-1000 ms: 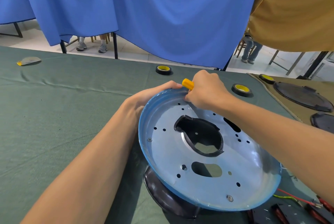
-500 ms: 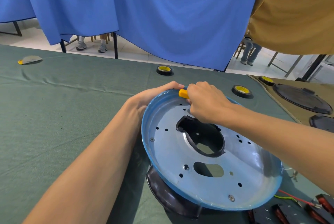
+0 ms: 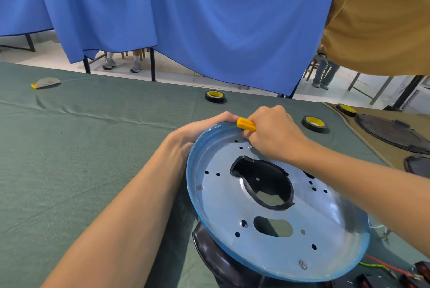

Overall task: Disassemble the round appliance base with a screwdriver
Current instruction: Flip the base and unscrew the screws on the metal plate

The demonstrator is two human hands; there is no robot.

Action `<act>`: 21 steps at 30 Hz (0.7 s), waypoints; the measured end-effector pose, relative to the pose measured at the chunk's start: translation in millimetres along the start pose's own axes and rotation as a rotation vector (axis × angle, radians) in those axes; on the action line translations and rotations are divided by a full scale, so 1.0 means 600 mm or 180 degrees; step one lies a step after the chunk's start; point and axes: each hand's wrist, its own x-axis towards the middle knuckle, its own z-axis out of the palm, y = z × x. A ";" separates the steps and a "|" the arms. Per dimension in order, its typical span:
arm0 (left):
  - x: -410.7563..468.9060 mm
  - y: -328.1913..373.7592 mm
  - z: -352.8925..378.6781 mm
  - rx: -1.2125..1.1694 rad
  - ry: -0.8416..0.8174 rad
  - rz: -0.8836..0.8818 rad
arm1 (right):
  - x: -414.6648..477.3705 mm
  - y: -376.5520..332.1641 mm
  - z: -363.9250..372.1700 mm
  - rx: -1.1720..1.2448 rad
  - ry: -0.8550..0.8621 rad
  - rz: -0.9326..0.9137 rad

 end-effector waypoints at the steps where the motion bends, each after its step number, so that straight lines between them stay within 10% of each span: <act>1: 0.000 0.000 0.000 -0.0074 -0.0048 -0.0010 | 0.002 -0.004 0.004 0.0064 0.0074 0.0256; 8: -0.001 0.000 -0.003 -0.0226 -0.0143 -0.0113 | 0.005 -0.015 0.013 0.0073 0.0078 0.0507; 21: 0.003 -0.001 -0.003 -0.0068 -0.0011 0.0004 | 0.001 0.032 -0.036 -0.1226 -0.0463 -0.2120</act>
